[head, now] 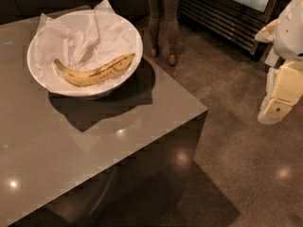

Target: Pick banana from white bowl

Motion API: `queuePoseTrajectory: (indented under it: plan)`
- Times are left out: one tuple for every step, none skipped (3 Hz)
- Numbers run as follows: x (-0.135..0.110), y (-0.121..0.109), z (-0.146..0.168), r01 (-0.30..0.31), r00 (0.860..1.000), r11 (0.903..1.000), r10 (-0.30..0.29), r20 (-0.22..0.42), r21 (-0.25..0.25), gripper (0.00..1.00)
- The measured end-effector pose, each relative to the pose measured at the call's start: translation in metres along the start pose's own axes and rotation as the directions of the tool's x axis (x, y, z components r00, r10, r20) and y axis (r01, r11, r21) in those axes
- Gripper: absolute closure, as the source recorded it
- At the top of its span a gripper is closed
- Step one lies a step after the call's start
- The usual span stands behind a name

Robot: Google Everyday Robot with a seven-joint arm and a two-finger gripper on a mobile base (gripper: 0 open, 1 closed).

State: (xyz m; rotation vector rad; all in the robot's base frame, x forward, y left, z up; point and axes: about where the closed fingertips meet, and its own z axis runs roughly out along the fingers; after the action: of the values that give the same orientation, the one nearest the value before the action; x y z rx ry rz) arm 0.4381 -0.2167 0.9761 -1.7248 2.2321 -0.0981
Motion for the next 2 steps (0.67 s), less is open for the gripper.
queuePoseTrajectory:
  plan:
    - [0.0, 0.0, 0.0, 0.0, 1.0, 1.0, 0.0, 0.0, 0.0, 0.0]
    - [-0.0081, -0.0035, -0.0019, -0.005, 1.0, 1.0, 0.005, -0.022, 0.006, 0.0]
